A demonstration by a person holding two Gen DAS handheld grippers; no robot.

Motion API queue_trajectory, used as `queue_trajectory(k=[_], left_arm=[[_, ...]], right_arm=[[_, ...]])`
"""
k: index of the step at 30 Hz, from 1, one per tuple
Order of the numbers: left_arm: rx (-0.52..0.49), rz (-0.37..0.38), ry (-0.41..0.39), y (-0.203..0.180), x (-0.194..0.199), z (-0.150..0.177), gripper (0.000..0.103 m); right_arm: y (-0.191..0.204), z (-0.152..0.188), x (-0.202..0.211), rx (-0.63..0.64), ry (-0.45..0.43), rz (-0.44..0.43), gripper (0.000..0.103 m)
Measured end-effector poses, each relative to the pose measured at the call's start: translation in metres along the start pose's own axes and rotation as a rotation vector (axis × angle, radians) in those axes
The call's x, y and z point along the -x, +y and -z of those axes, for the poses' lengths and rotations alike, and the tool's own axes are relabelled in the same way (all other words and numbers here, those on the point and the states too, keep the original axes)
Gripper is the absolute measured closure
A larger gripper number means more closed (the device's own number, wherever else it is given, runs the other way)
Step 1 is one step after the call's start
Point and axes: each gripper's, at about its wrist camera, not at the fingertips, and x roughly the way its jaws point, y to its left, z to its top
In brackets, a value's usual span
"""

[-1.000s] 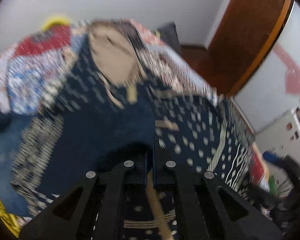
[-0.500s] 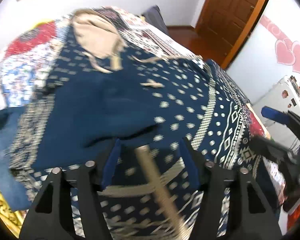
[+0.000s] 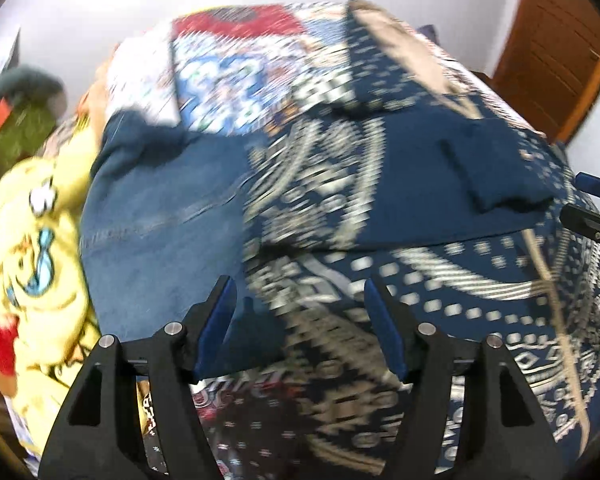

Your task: Fold large clothes

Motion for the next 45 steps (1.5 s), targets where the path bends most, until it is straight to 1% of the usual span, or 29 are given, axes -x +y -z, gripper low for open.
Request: queue_trajectory(k=[3, 5, 7, 9, 11, 12, 13, 14, 15, 17, 18, 21, 23, 24, 26, 28, 30, 32, 36, 38, 41, 45], left_arm=[[0.029, -0.008, 0.015, 0.015, -0.012, 0.007, 0.038], [0.041, -0.037, 0.018, 0.021, -0.024, 0.009, 0.038], [0.069, -0.034, 0.017, 0.028, -0.032, 0.009, 0.038], [0.095, -0.019, 0.015, 0.033, -0.037, 0.008, 0.038], [0.126, -0.006, 0.0, 0.038, -0.042, 0.006, 0.038], [0.143, 0.0, -0.009, 0.039, -0.043, 0.005, 0.038], [0.157, 0.002, -0.011, 0.04, -0.046, 0.002, 0.038], [0.171, 0.004, -0.01, 0.04, -0.047, 0.001, 0.038], [0.188, 0.006, -0.011, 0.041, -0.047, 0.001, 0.038], [0.203, -0.006, -0.018, 0.04, -0.043, -0.001, 0.038], [0.202, -0.016, -0.029, 0.039, -0.04, -0.002, 0.04], [0.189, -0.043, -0.061, 0.035, -0.03, -0.006, 0.041], [0.163, -0.084, -0.06, 0.032, -0.028, -0.01, 0.041], [0.154, -0.12, -0.051, 0.031, -0.031, -0.012, 0.041], [0.159, -0.162, -0.033, 0.034, -0.037, -0.013, 0.041], [0.187, -0.164, -0.017, 0.038, -0.044, -0.012, 0.041], [0.212, -0.155, -0.022, 0.043, -0.045, -0.009, 0.041], [0.214, -0.162, -0.025, 0.043, -0.046, -0.007, 0.04], [0.197, -0.189, -0.02, 0.039, -0.048, -0.007, 0.04], [0.178, -0.201, -0.018, 0.036, -0.048, -0.007, 0.04], [0.178, -0.201, -0.003, 0.036, -0.047, -0.008, 0.04], [0.162, -0.199, 0.021, 0.033, -0.039, -0.008, 0.04]], right_arm=[[0.021, -0.007, -0.025, 0.084, 0.036, 0.018, 0.022], [0.034, -0.009, -0.041, 0.139, 0.061, 0.067, 0.039], [0.04, -0.011, -0.054, 0.181, 0.071, 0.118, 0.043], [0.043, -0.012, -0.056, 0.209, 0.033, 0.139, 0.047], [0.044, -0.014, -0.054, 0.218, 0.008, 0.137, 0.067], [0.043, -0.016, -0.053, 0.216, 0.001, 0.126, 0.071], [0.041, -0.018, -0.051, 0.207, -0.002, 0.123, 0.077], [0.04, -0.019, -0.05, 0.198, -0.003, 0.121, 0.087], [0.034, -0.021, -0.047, 0.174, -0.007, 0.12, 0.091], [0.023, -0.022, -0.041, 0.114, -0.017, 0.082, 0.092], [0.016, -0.023, -0.039, 0.08, -0.027, 0.067, 0.092], [-0.01, -0.022, -0.019, -0.007, -0.066, 0.048, 0.092], [-0.028, -0.018, -0.006, -0.065, -0.083, 0.044, 0.092], [-0.038, -0.016, -0.001, -0.093, -0.09, 0.046, 0.092], [-0.059, -0.01, 0.008, -0.148, -0.098, 0.048, 0.093], [-0.078, -0.004, 0.011, -0.208, -0.094, 0.044, 0.093], [-0.095, 0.008, 0.01, -0.264, -0.079, 0.041, 0.093], [-0.11, 0.02, 0.007, -0.302, -0.057, 0.053, 0.093], [-0.132, 0.04, -0.004, -0.363, -0.005, 0.034, 0.093], [-0.135, 0.047, -0.007, -0.351, 0.014, 0.04, 0.093], [-0.138, 0.053, -0.006, -0.348, 0.032, 0.038, 0.092], [-0.143, 0.059, 0.005, -0.351, 0.04, 0.073, 0.092]])
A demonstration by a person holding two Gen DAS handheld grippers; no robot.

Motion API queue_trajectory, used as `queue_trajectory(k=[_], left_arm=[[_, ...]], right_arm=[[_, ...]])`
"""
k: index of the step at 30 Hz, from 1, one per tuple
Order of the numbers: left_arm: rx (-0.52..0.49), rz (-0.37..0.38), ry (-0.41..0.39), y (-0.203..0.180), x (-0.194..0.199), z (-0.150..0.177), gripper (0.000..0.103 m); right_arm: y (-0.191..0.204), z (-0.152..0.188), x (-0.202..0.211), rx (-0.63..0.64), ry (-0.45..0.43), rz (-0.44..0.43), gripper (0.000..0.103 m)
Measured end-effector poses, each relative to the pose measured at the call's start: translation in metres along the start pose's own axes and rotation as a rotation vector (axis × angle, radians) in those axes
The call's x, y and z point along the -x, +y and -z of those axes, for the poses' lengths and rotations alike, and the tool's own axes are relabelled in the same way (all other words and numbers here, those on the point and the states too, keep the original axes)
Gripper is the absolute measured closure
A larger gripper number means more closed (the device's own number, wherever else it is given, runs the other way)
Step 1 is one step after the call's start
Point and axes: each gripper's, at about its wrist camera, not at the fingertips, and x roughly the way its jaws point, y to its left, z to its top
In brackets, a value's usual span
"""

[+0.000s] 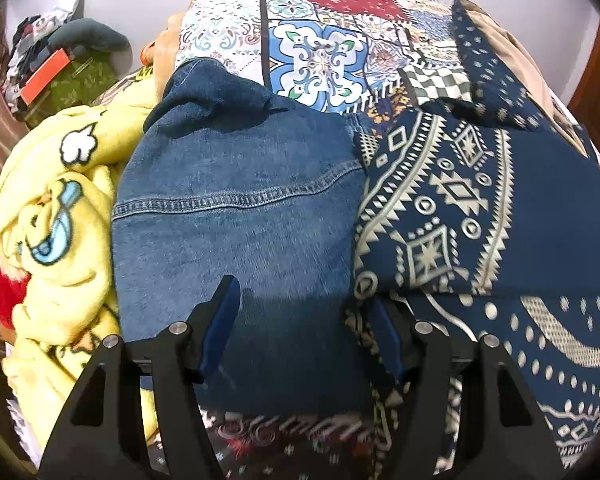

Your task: Fold large clothes

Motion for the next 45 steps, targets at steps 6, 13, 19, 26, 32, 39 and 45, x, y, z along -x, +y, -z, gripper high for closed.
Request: queue_trajectory(k=[6, 13, 19, 26, 32, 39, 45], left_arm=[[-0.138, 0.012, -0.015, -0.022, 0.039, 0.013, 0.041], [-0.234, 0.086, -0.115, -0.07, 0.102, 0.009, 0.032], [-0.257, 0.168, -0.191, -0.124, 0.126, -0.006, 0.02], [-0.288, 0.227, -0.151, -0.178, 0.1, -0.01, 0.02], [-0.327, 0.217, -0.132, -0.196, 0.081, -0.001, 0.02], [-0.311, 0.21, -0.12, -0.186, 0.072, 0.002, 0.02], [-0.299, 0.21, -0.152, -0.17, 0.087, 0.008, 0.02]], right_arm=[[-0.018, 0.002, 0.026, -0.006, 0.02, -0.006, 0.073], [-0.052, 0.004, 0.077, -0.091, -0.075, -0.035, 0.036], [-0.098, 0.009, 0.085, -0.214, -0.083, -0.071, 0.034], [-0.147, 0.022, 0.038, -0.378, 0.022, -0.148, 0.034], [-0.177, 0.025, -0.01, -0.566, 0.059, -0.276, 0.032], [-0.182, 0.005, -0.028, -0.593, -0.009, -0.18, 0.053], [-0.18, -0.003, -0.016, -0.614, -0.087, -0.142, 0.091]])
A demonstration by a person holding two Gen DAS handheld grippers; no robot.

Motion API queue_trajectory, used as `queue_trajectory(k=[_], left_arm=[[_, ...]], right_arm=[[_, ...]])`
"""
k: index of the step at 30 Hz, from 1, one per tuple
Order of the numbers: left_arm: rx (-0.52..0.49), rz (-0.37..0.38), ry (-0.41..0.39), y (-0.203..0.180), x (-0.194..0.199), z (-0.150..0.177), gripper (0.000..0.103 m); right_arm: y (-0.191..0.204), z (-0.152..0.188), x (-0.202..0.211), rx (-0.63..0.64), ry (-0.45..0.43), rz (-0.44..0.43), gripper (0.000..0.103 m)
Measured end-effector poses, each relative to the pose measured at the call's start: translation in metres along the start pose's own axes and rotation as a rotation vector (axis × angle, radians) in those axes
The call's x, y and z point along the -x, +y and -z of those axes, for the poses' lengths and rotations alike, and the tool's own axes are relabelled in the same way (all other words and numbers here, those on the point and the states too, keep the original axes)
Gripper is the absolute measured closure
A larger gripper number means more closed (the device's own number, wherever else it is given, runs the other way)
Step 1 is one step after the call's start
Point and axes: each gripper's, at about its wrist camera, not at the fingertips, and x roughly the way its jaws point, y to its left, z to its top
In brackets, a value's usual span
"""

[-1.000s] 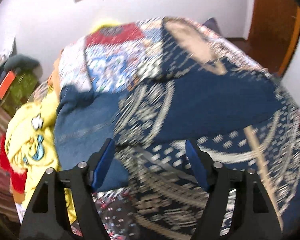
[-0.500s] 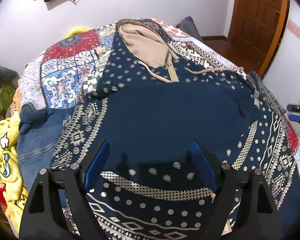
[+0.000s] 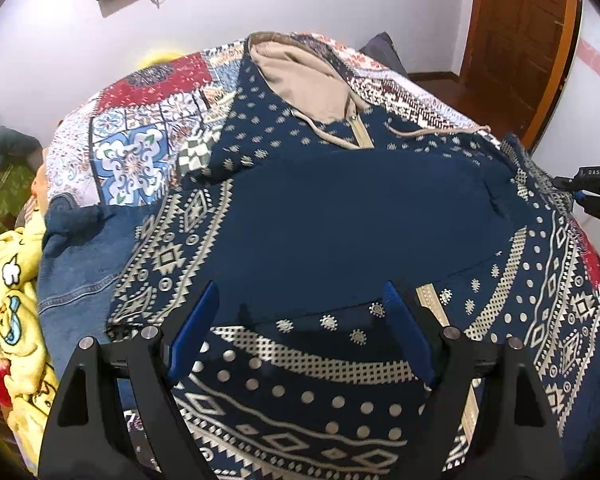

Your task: Fold large clothes

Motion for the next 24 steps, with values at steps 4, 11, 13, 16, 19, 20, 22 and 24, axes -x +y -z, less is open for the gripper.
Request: queue_trajectory(k=[4, 11, 13, 16, 19, 20, 22, 24], left_arm=[[0.003, -0.016, -0.033, 0.007, 0.017, 0.003, 0.02], [0.025, -0.013, -0.071, 0.02, 0.04, 0.008, 0.02], [0.03, -0.011, -0.075, 0.022, 0.044, 0.01, 0.02], [0.036, -0.012, -0.079, 0.027, 0.049, 0.015, 0.02], [0.039, -0.023, -0.08, 0.034, 0.054, 0.02, 0.02], [0.042, -0.024, -0.079, 0.036, 0.055, 0.022, 0.02], [0.046, -0.026, -0.075, 0.041, 0.058, 0.026, 0.02], [0.05, -0.029, -0.07, 0.045, 0.059, 0.03, 0.02]], right_arm=[[0.03, -0.001, 0.027, 0.114, -0.079, 0.017, 0.093], [0.116, 0.004, 0.084, 0.343, -0.177, -0.069, 0.094], [0.142, 0.012, 0.093, 0.415, -0.181, -0.092, 0.094], [0.176, 0.028, 0.093, 0.491, -0.162, -0.136, 0.094], [0.205, 0.052, 0.075, 0.568, -0.095, -0.161, 0.094], [0.211, 0.06, 0.065, 0.585, -0.068, -0.164, 0.094], [0.218, 0.077, 0.044, 0.614, -0.007, -0.155, 0.094], [0.22, 0.093, 0.02, 0.63, 0.061, -0.137, 0.094]])
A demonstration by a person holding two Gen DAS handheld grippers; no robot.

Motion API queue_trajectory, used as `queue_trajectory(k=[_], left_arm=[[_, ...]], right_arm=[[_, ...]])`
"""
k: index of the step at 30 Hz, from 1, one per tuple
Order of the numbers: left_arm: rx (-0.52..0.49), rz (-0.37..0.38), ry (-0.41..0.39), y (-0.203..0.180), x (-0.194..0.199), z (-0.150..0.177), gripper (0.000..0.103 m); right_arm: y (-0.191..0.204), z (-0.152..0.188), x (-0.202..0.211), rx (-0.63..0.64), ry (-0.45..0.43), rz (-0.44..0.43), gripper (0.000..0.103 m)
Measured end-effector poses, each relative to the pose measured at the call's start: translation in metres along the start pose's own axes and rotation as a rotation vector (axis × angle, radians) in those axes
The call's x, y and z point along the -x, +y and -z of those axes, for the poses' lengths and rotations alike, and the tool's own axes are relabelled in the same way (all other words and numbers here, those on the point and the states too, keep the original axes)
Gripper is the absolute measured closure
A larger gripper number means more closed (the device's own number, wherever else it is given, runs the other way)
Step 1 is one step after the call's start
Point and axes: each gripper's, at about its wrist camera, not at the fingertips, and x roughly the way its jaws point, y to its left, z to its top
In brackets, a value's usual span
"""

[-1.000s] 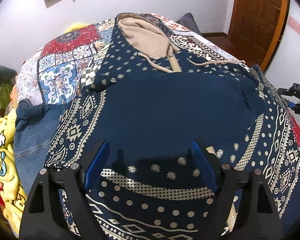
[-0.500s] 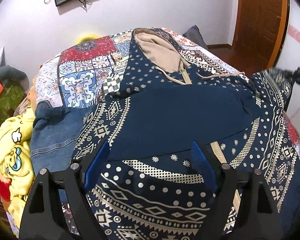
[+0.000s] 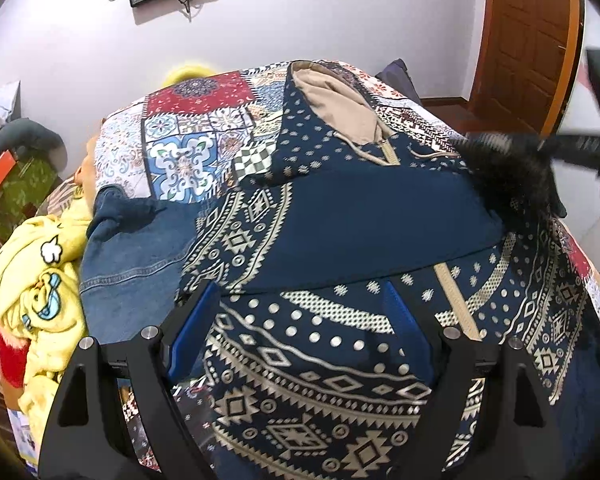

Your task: Fold large clothes

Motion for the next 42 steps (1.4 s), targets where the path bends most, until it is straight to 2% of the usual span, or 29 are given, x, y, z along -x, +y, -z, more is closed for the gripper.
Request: queue_trajectory(k=[4, 5, 9, 11, 12, 15, 16, 17, 19, 20, 22, 25, 30, 33, 36, 37, 40, 42], left_arm=[[0.002, -0.005, 0.018, 0.007, 0.0, 0.007, 0.02], [0.001, -0.007, 0.022, 0.008, 0.0, 0.009, 0.02], [-0.001, -0.012, 0.031, 0.007, -0.001, 0.012, 0.02], [0.002, -0.005, 0.035, 0.005, -0.003, 0.012, 0.02], [0.003, 0.0, 0.035, 0.003, -0.004, 0.011, 0.02], [0.005, 0.018, 0.034, -0.004, -0.007, 0.007, 0.02], [0.005, 0.022, 0.034, -0.007, -0.008, 0.006, 0.02], [0.005, 0.029, 0.035, -0.01, -0.01, 0.005, 0.02], [0.005, 0.043, 0.037, -0.017, -0.013, 0.003, 0.02], [0.003, 0.051, 0.039, -0.021, -0.015, 0.002, 0.02], [-0.008, 0.06, 0.042, -0.028, -0.019, 0.001, 0.02], [-0.027, 0.066, 0.046, -0.037, -0.023, 0.001, 0.02], [-0.036, 0.065, 0.057, -0.041, -0.032, 0.0, 0.02], [-0.017, 0.065, 0.072, -0.039, -0.041, 0.0, 0.02], [0.015, 0.065, 0.089, -0.032, -0.05, 0.0, 0.02], [0.025, 0.063, 0.095, -0.03, -0.053, 0.001, 0.02], [0.04, 0.058, 0.101, -0.026, -0.056, 0.004, 0.02], [0.04, 0.043, 0.1, -0.022, -0.057, 0.006, 0.02]], right_arm=[[0.004, 0.026, -0.037, -0.009, 0.124, 0.007, 0.093], [0.002, 0.031, -0.043, -0.016, 0.15, 0.01, 0.09], [-0.001, 0.04, -0.044, -0.061, 0.233, -0.008, 0.088], [-0.003, 0.041, -0.038, -0.074, 0.277, -0.05, 0.075], [-0.004, 0.043, -0.032, -0.076, 0.284, -0.075, 0.073], [-0.005, 0.044, -0.007, -0.04, 0.256, -0.071, 0.068], [-0.008, 0.044, 0.002, -0.029, 0.237, -0.055, 0.061], [-0.014, 0.043, 0.011, -0.031, 0.215, -0.037, 0.051], [-0.03, 0.044, 0.026, -0.072, 0.163, 0.003, 0.039], [-0.042, 0.044, 0.033, -0.102, 0.137, 0.019, 0.037], [-0.071, 0.045, 0.041, -0.183, 0.111, 0.036, 0.037], [-0.124, 0.051, 0.045, -0.367, 0.087, 0.064, 0.037], [-0.194, 0.066, 0.034, -0.61, 0.069, 0.063, 0.037], [-0.214, 0.068, 0.022, -0.677, 0.059, 0.049, 0.037], [-0.218, 0.06, 0.011, -0.685, 0.027, 0.065, 0.038], [-0.218, 0.057, 0.01, -0.675, 0.022, 0.086, 0.04], [-0.215, 0.048, 0.004, -0.634, 0.022, 0.185, 0.061], [-0.214, 0.042, 0.002, -0.602, 0.021, 0.221, 0.074]])
